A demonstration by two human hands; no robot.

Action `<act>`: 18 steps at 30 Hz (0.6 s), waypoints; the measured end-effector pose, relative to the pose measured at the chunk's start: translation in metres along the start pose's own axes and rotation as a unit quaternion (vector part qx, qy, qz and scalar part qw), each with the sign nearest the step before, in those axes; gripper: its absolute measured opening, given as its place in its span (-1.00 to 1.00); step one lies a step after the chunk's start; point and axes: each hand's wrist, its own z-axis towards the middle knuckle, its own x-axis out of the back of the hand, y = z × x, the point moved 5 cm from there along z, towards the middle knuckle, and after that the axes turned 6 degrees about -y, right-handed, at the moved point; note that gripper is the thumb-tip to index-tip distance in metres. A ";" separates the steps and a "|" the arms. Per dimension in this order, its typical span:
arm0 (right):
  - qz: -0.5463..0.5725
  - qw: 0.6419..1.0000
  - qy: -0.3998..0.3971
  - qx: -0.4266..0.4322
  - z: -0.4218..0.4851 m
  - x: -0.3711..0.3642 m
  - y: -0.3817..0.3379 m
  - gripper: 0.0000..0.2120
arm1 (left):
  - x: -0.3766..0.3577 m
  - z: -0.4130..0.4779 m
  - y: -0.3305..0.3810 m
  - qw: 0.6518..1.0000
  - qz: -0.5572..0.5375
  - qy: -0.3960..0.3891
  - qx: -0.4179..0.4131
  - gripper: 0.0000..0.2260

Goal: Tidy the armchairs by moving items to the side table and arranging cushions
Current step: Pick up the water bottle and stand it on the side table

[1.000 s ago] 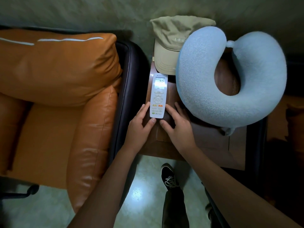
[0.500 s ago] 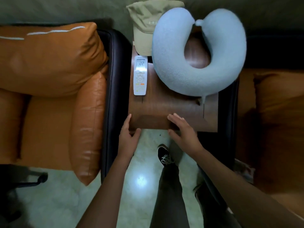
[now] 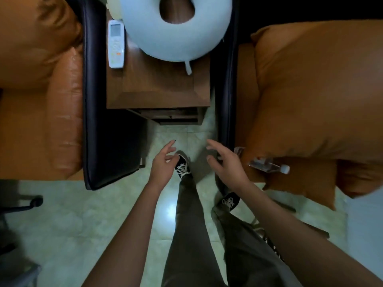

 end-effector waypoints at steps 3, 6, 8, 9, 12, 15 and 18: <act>-0.039 0.999 -0.022 0.020 -0.034 0.001 0.016 -0.54 | -0.038 -0.034 -0.010 1.000 -0.014 -0.014 0.003 -0.56; -0.056 0.998 -0.027 0.020 -0.060 -0.002 0.035 -0.57 | -0.065 -0.064 -0.026 0.999 -0.013 -0.030 0.015 -0.56; -0.055 0.998 -0.026 -0.008 -0.073 -0.002 0.056 -0.56 | -0.076 -0.078 -0.040 0.999 -0.012 -0.035 0.022 -0.57; -0.058 0.998 -0.022 -0.020 -0.080 -0.001 0.068 -0.55 | -0.081 -0.085 -0.047 0.999 -0.012 -0.038 0.025 -0.57; -0.076 0.996 -0.005 -0.044 -0.102 0.006 0.096 -0.56 | -0.093 -0.102 -0.064 0.998 -0.011 -0.054 0.038 -0.57; -0.098 0.992 0.042 -0.064 -0.120 0.027 0.122 -0.55 | -0.107 -0.113 -0.074 0.997 -0.005 -0.070 0.043 -0.56; -0.126 0.981 0.122 -0.085 -0.133 0.057 0.143 -0.58 | -0.122 -0.117 -0.078 0.995 0.011 -0.092 0.040 -0.53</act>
